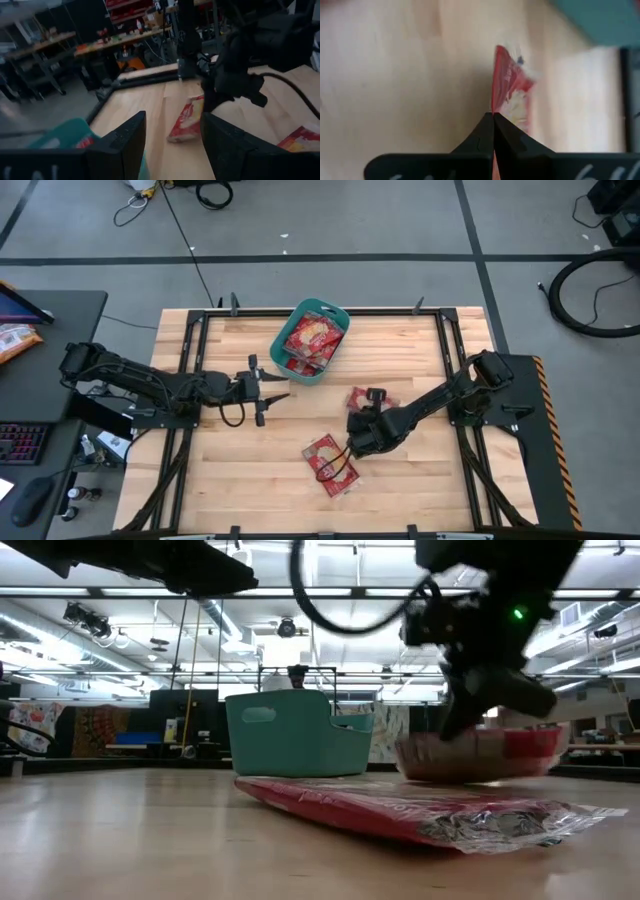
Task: Sort popcorn bags into baskets
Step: Put the popcorn bag into the green bin
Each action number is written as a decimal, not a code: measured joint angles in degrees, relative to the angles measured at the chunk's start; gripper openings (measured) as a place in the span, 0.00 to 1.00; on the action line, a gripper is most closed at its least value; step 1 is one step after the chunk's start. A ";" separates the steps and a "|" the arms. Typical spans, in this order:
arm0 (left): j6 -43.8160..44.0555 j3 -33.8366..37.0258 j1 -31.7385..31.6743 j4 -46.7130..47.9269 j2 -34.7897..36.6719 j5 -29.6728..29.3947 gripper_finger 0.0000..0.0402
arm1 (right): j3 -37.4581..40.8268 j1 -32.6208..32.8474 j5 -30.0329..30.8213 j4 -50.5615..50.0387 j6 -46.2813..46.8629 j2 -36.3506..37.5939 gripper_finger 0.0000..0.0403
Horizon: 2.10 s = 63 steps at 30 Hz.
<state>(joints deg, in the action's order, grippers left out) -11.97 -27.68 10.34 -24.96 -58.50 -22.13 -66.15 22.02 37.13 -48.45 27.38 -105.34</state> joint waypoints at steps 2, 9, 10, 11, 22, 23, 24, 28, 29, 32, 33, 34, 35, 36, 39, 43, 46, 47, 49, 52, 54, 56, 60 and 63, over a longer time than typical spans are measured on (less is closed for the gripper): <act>2.64 0.00 0.01 1.07 0.00 0.00 0.48 | -2.58 -0.42 2.39 -1.74 -2.96 0.01 0.01; 14.08 0.00 0.03 4.40 -0.02 0.00 0.48 | -9.79 -3.55 10.89 -5.84 -14.31 0.13 0.01; 15.79 0.00 0.03 4.71 -0.02 0.01 0.48 | -10.72 -4.15 11.69 -6.48 -15.84 0.13 0.01; 17.29 0.00 0.03 5.14 -0.02 0.02 0.48 | -11.55 -4.74 12.48 -6.82 -17.34 0.13 0.01; 26.51 0.00 0.03 10.01 -0.02 0.00 0.48 | -17.17 -14.00 24.00 -5.74 -32.04 0.22 0.01; 26.66 0.00 0.03 9.94 -0.02 0.00 0.48 | -17.20 -15.12 24.26 -4.13 -33.77 0.24 0.01; 26.74 0.00 0.03 9.92 -0.02 0.00 0.48 | -17.20 -16.27 24.33 -2.27 -36.00 0.24 0.01; 26.47 -0.54 0.03 10.05 0.01 0.00 0.48 | -16.89 -20.76 20.69 7.45 -46.44 0.24 0.01; 26.14 -1.01 0.17 10.03 0.23 0.02 0.48 | -16.44 -21.87 19.16 10.68 -49.17 0.24 0.01; 24.17 -1.77 1.60 10.94 2.44 -0.11 0.48 | -14.92 -24.66 16.05 19.93 -57.37 0.24 0.01; 23.21 -1.77 2.19 11.47 3.43 -0.03 0.48 | -14.35 -25.47 15.08 23.69 -60.24 0.24 0.01; 22.21 -1.77 2.73 11.71 4.50 0.00 0.48 | -13.76 -26.22 13.87 27.42 -63.15 0.24 0.01; 21.77 -1.77 3.26 12.01 5.82 0.10 0.48 | -13.13 -26.92 12.72 31.06 -65.90 0.24 0.01; 21.00 -1.77 3.76 12.08 7.13 -0.08 0.48 | -12.37 -27.66 11.57 35.15 -68.81 0.24 0.01; 18.95 -1.58 5.23 12.87 10.06 -2.15 0.48 | -10.46 -30.06 6.41 45.82 -76.48 0.24 0.01; 17.21 0.19 6.00 13.04 12.47 -6.41 0.48 | -9.44 -33.79 -8.84 48.28 -79.23 0.28 0.03; 17.00 1.05 5.82 13.10 13.28 -9.86 0.48 | -8.75 -36.32 -15.74 48.49 -79.26 -0.22 0.06; 16.75 1.07 5.84 13.32 13.50 -10.74 0.48 | -8.29 -37.05 -16.08 47.96 -79.22 -0.31 0.08; 16.17 1.07 5.84 13.17 13.62 -11.26 0.48 | -7.29 -38.49 -15.93 47.93 -79.76 -0.78 0.10; 15.52 1.07 5.84 13.28 13.62 -11.26 0.48 | -5.82 -40.58 -12.56 47.62 -79.58 -0.93 0.14; 15.35 1.08 5.87 13.34 13.62 -11.28 0.48 | -5.40 -41.55 -10.00 47.53 -77.49 -0.85 0.15; 15.35 1.09 5.84 13.31 13.62 -11.28 0.48 | -5.35 -41.90 -7.92 45.95 -74.06 -0.85 0.15; 15.33 1.09 5.84 13.38 13.60 -11.28 0.48 | -5.31 -41.11 -4.75 43.13 -68.58 -0.85 0.16; 15.31 1.09 5.84 13.58 13.60 -11.28 0.48 | -5.28 -39.56 -6.42 40.96 -67.89 -0.89 0.16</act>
<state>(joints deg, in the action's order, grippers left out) 3.33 -26.59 16.19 -11.38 -44.91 -33.41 -71.43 -17.54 30.70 -7.49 -40.51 -106.23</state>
